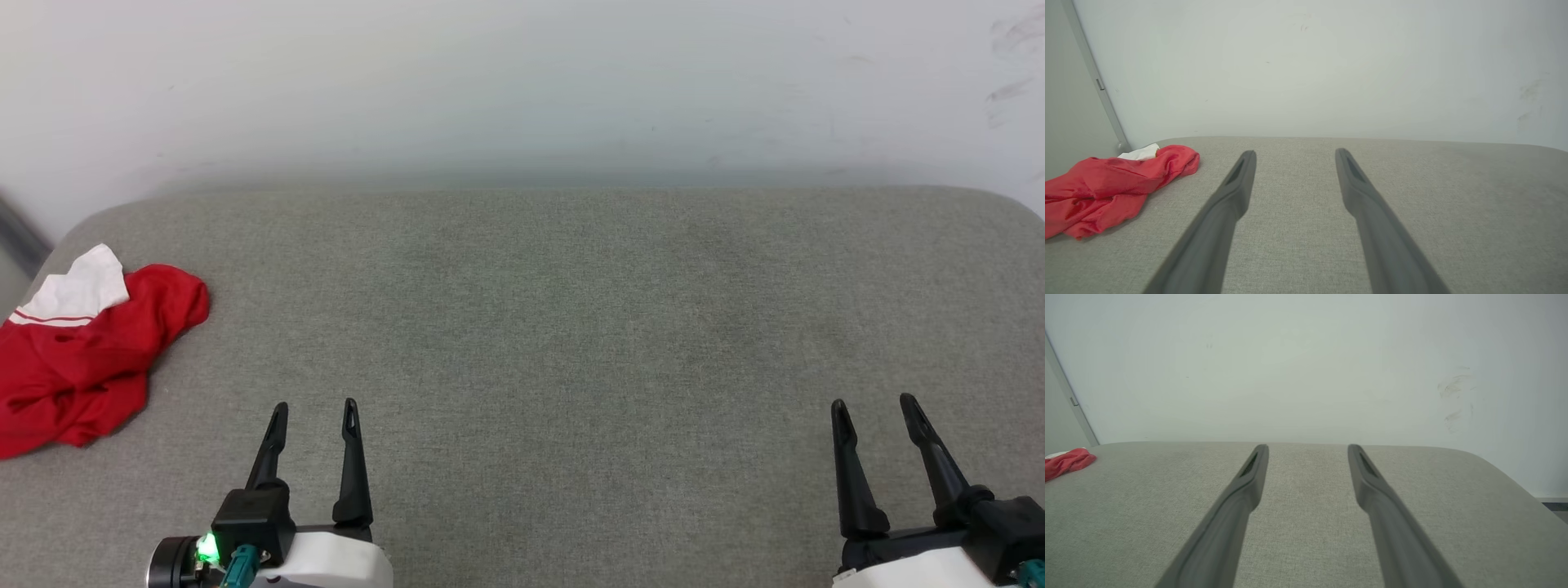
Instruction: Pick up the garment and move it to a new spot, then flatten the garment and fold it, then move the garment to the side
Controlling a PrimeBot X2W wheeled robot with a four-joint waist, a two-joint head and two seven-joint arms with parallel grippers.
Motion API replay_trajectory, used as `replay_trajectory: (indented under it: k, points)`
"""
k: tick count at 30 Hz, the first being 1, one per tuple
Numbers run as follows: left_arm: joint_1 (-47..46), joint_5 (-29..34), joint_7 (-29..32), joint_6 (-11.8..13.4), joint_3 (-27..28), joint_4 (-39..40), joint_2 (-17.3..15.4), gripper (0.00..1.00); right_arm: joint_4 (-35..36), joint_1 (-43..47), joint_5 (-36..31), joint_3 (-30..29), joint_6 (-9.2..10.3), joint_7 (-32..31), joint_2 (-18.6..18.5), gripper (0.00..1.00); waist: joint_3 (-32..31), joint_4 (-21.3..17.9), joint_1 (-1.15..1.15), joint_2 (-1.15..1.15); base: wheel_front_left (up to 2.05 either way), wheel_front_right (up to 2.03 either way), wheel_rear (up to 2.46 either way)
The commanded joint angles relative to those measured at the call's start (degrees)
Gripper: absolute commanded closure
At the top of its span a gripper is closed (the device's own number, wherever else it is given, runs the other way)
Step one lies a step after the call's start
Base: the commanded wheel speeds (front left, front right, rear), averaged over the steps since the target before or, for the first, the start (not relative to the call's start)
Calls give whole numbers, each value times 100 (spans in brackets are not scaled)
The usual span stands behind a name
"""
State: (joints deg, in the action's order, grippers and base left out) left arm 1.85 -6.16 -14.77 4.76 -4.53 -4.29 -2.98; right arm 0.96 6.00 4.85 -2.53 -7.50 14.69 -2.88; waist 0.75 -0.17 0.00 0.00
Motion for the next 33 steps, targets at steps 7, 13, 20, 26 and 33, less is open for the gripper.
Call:
replay_trajectory:
  k: [7, 13, 20, 26, 33]
  points:
    - [39, 34, -46, -13, 21, -73, 11, 0, -32, 88, 109, -30, 3, 53, 1, 0, -3, -2, 0, 0, 0, 0, 0]
    - [41, -64, -46, 18, -4, -122, 12, 0, -79, 102, 201, 11, 2, 52, 1, 0, -2, 1, 0, 0, 0, 0, 0]
    - [40, -120, -46, 34, -18, -157, 12, 0, -119, 126, 278, 29, 2, 52, 1, 0, 5, 8, 0, 0, 0, 0, 0]
    - [24, -125, -46, 32, -27, -167, 12, 0, -120, 95, 294, 21, 2, 52, 1, 0, 2, 40, 0, 0, 0, 0, 0]
    - [-20, -100, -46, 60, -28, -180, 12, 0, -81, 119, 253, 46, 2, 52, 1, 0, -5, 145, 0, 0, 0, 0, 0]
